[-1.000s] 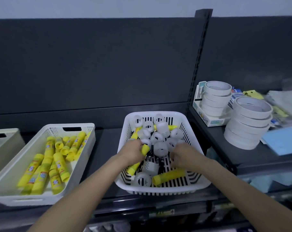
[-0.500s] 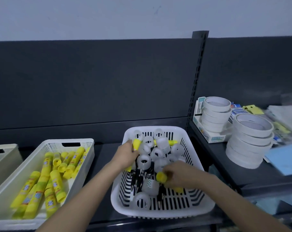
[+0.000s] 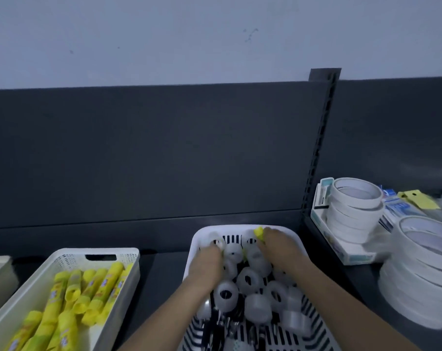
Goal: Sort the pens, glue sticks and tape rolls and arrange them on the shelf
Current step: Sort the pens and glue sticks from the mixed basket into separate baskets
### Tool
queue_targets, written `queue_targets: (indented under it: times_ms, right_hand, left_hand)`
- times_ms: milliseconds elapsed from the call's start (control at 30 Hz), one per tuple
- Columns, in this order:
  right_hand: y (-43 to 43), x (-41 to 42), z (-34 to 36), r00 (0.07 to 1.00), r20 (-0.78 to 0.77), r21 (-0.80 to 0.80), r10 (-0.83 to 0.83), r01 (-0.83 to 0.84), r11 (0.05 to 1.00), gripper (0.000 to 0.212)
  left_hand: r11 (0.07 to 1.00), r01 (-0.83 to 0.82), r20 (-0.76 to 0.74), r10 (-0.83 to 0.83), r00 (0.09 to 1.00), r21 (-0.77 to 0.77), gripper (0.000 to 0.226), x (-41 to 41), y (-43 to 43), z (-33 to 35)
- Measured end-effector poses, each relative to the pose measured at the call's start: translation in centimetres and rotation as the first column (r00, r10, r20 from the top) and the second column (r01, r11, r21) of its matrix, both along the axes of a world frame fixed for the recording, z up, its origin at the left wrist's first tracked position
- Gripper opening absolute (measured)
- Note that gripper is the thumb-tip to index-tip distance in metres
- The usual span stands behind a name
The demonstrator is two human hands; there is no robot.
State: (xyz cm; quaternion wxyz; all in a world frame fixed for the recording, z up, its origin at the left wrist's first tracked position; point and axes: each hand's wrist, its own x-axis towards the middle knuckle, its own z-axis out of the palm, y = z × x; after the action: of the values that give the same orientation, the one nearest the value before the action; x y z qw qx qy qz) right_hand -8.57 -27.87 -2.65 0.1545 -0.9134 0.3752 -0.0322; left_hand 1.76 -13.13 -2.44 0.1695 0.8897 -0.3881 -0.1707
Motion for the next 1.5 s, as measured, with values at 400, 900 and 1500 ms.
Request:
queue_targets:
  times_ms: [400, 900, 1500]
  right_hand:
    - [-1.5, -1.3, 0.3, 0.975, -0.159, 0.592, 0.156, -0.032, 0.805, 0.027]
    - [0.2, -0.5, 0.7, 0.956, -0.243, 0.42, 0.164, -0.049, 0.906, 0.026]
    - [6.0, -4.7, 5.7, 0.866, 0.499, 0.582, -0.003, -0.333, 0.742, 0.011]
  left_hand:
    - [0.987, -0.047, -0.029, 0.052, 0.998, 0.152, 0.071, -0.5, -0.8, -1.2]
    - [0.979, -0.174, -0.152, 0.156, 0.976, -0.11, 0.025, -0.5, 2.6, 1.4]
    - [0.828, -0.323, -0.421, 0.118, 0.9, -0.459, 0.024, -2.0, 8.0, 3.5]
